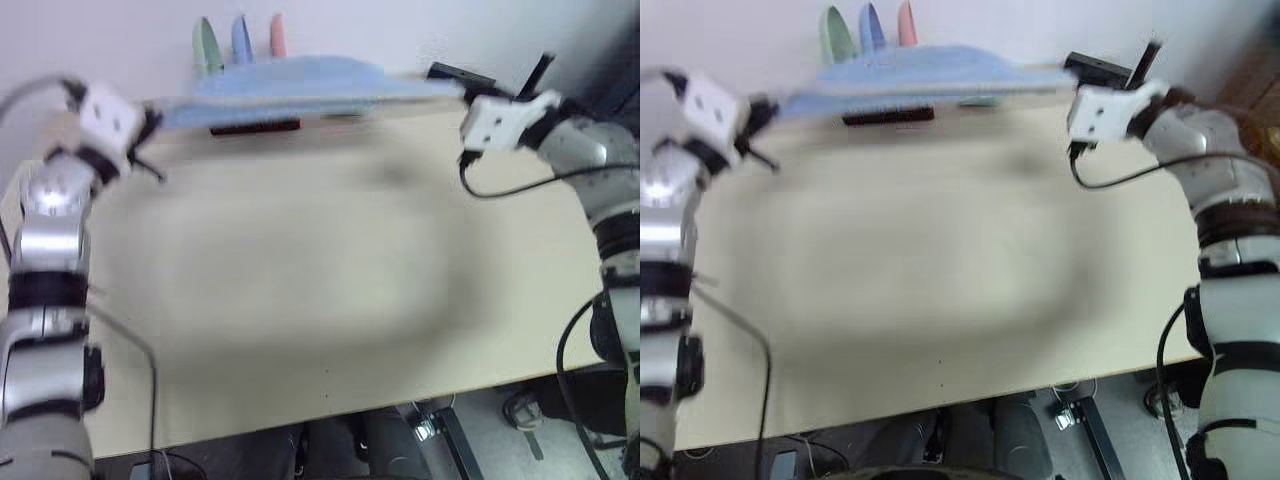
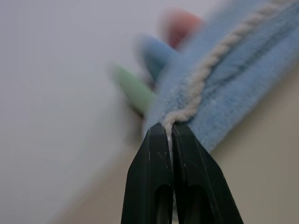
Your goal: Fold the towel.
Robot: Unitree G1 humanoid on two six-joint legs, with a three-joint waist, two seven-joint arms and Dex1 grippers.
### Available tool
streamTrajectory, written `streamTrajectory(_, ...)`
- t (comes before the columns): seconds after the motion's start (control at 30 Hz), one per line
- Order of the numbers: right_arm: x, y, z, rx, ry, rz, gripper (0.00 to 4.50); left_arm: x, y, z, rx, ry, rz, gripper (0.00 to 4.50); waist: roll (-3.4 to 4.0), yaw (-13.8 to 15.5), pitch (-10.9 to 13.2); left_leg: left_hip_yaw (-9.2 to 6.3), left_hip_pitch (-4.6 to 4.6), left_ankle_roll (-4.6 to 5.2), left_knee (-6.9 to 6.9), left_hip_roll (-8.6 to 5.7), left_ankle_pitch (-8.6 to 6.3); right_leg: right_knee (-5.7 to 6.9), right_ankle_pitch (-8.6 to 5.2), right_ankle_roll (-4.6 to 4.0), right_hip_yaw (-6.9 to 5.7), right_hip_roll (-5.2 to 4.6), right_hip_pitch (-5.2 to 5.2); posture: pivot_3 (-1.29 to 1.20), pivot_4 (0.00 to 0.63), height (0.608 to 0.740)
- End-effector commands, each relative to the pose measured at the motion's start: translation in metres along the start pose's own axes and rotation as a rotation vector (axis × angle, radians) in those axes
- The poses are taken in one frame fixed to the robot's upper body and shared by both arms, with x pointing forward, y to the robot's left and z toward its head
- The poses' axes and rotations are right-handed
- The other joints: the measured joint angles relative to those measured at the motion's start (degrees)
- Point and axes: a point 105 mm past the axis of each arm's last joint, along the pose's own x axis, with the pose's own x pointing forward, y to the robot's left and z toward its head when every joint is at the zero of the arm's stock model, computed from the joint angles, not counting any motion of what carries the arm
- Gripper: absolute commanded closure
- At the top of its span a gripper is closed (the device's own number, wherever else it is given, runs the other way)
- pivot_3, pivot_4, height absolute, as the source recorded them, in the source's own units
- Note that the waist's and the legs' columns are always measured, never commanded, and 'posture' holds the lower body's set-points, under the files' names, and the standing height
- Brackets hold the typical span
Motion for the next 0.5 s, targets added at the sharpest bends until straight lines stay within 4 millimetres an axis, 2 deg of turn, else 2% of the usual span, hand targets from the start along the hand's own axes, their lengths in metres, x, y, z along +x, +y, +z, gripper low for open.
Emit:
streamTrajectory(0.03, -0.024, 0.028, 0.001, 0.117, -0.011, 0.171, 4.45, -0.038, -0.022, -0.004, -0.035, 0.041, -0.093, 4.5, 0.06, 0.2, 0.0, 0.0, 0.0, 0.0, -0.06, 0.02, 0.0, 0.02, 0.0, 0.0, 0.01, 0.05, -0.01, 0.0, 0.15, 0.74)
streamTrajectory(0.07, -0.028, 0.037, 0.002, 0.144, -0.008, 0.212, 4.45, -0.044, -0.031, -0.007, -0.046, 0.058, -0.117, 4.5, 0.13, 0.4, 0.1, 0.0, 0.07, -0.03, -0.06, 0.05, -0.02, 0.09, 0.0, -0.02, 0.04, 0.07, 0.08, 0.0, 0.15, 0.74)
streamTrajectory(0.13, -0.05, 0.071, 0.002, 0.234, 0.02, 0.407, 4.45, -0.068, -0.061, -0.024, -0.101, 0.145, -0.232, 4.5, 0.21, 1.6, 0.1, 0.03, 0.09, -0.06, 0.07, 0.05, -0.02, 0.15, 0.16, -0.13, 0.07, 0.11, 0.11, 0.0, 0.15, 0.74)
streamTrajectory(0.2, -0.071, 0.089, 0.008, 0.324, 0.033, 0.543, 4.45, -0.092, -0.085, -0.033, -0.151, 0.217, -0.329, 4.5, 0.3, 2.5, 0.1, 0.05, 0.3, -0.1, 0.07, 0.09, 0.0, 0.14, 0.23, -0.17, 0.11, 0.14, 0.31, 0.0, 0.15, 0.74)
streamTrajectory(0.37, -0.107, 0.094, 0.025, 0.476, 0.049, 0.724, 4.45, -0.134, -0.112, -0.022, -0.331, 0.298, -0.479, 4.5, 0.32, 4.9, 0.2, 0.05, 0.5, -0.07, 0.11, 0.11, -0.03, 0.02, 0.27, -0.18, 0.11, 0.16, 0.59, 0.0, 0.15, 0.74)
streamTrajectory(0.43, -0.113, 0.093, 0.028, 0.502, 0.061, 0.757, 4.45, -0.144, -0.119, -0.017, -0.358, 0.313, -0.523, 4.5, 0.31, 5.3, 0.2, 0.04, 0.58, -0.06, 0.11, 0.11, -0.04, -0.05, 0.27, -0.18, 0.09, 0.16, 0.72, 0.0, 0.15, 0.74)
streamTrajectory(0.5, -0.113, 0.09, 0.028, 0.488, 0.068, 0.744, 4.45, -0.146, -0.117, -0.017, -0.363, 0.325, -0.5, 4.5, 0.31, 5.6, 0.2, 0.05, 0.75, -0.03, 0.11, 0.11, -0.07, -0.09, 0.27, -0.18, 0.08, 0.14, 0.91, 0.0, 0.15, 0.74)
